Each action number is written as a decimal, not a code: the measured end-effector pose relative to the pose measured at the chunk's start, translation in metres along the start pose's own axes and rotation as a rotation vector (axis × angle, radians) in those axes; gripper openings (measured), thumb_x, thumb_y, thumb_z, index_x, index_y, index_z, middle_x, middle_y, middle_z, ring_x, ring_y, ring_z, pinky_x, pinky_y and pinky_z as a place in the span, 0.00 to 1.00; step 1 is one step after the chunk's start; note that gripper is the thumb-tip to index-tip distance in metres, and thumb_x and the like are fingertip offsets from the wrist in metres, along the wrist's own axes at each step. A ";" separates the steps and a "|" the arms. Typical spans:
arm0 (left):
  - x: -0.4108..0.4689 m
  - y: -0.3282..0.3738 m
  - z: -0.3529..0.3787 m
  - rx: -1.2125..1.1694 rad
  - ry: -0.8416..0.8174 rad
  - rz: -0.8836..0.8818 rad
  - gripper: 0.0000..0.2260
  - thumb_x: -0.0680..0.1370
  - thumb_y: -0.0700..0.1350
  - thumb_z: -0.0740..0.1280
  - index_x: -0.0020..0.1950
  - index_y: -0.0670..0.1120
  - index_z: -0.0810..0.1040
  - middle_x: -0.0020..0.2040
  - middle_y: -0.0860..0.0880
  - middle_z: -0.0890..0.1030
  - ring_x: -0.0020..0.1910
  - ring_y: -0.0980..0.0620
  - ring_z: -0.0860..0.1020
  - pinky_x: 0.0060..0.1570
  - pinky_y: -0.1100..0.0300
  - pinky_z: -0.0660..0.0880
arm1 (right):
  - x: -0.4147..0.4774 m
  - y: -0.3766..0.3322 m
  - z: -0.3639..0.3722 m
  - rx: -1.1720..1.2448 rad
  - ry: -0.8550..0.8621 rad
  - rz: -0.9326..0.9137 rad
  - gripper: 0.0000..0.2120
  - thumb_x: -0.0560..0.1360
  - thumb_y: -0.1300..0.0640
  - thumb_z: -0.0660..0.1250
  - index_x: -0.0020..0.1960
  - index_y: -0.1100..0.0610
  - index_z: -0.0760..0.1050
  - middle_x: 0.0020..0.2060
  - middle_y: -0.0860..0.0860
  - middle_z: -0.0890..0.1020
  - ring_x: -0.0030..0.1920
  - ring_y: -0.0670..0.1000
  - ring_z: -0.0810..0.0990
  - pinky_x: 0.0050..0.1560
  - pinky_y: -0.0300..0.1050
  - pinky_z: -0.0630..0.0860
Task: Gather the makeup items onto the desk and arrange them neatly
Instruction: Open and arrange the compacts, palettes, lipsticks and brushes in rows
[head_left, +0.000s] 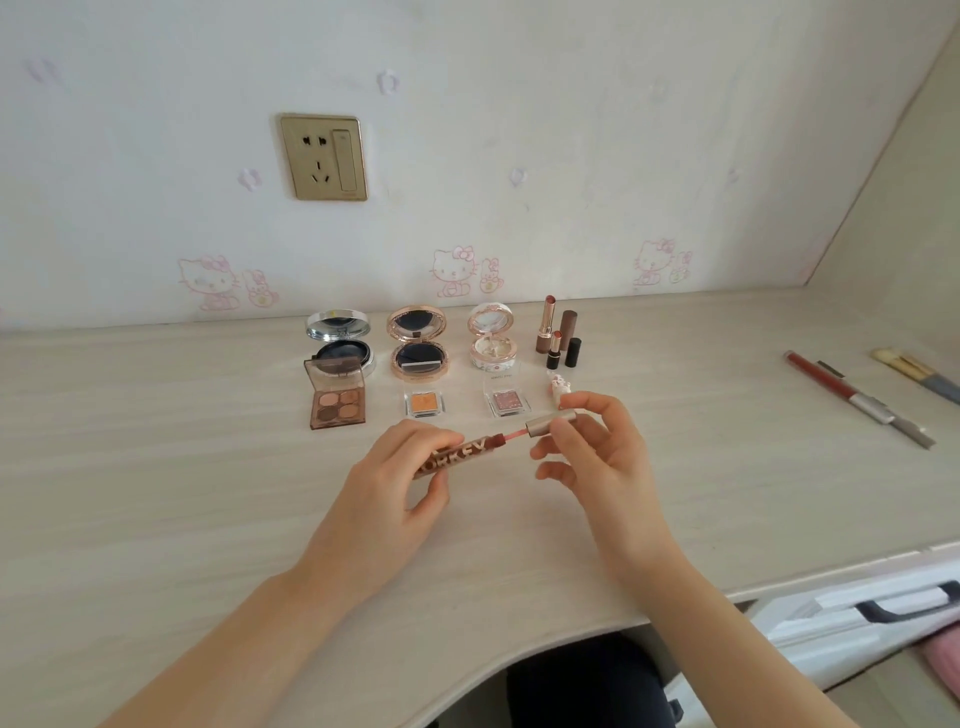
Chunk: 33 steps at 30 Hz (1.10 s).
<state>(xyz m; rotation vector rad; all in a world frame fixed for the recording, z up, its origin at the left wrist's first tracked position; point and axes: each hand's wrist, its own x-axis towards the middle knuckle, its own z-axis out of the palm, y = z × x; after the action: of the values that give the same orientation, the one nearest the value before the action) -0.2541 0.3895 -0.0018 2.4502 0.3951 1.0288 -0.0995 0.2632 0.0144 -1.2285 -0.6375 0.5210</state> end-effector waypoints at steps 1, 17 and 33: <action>0.000 0.002 -0.001 -0.003 -0.006 0.003 0.16 0.73 0.31 0.69 0.57 0.46 0.78 0.52 0.56 0.77 0.52 0.60 0.76 0.54 0.65 0.72 | 0.001 -0.004 -0.003 0.003 0.009 0.001 0.08 0.78 0.66 0.61 0.57 0.60 0.70 0.43 0.59 0.81 0.39 0.53 0.79 0.38 0.45 0.76; 0.028 0.056 0.051 0.067 -0.310 0.175 0.14 0.78 0.46 0.64 0.62 0.57 0.70 0.46 0.60 0.70 0.42 0.63 0.68 0.40 0.68 0.69 | 0.041 -0.028 -0.076 -0.136 0.082 0.084 0.08 0.78 0.62 0.62 0.56 0.59 0.75 0.37 0.50 0.82 0.39 0.50 0.78 0.40 0.45 0.75; 0.055 0.081 0.124 0.280 -0.344 0.225 0.23 0.76 0.63 0.57 0.62 0.50 0.77 0.46 0.54 0.77 0.51 0.51 0.69 0.54 0.54 0.72 | 0.102 -0.007 -0.103 -0.602 0.031 0.087 0.06 0.76 0.53 0.65 0.52 0.51 0.78 0.40 0.55 0.84 0.40 0.51 0.80 0.41 0.47 0.76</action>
<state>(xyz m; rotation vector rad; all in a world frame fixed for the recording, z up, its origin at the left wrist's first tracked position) -0.1196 0.3064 -0.0046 2.9094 0.1596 0.6453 0.0455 0.2593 0.0169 -1.8335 -0.7443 0.3901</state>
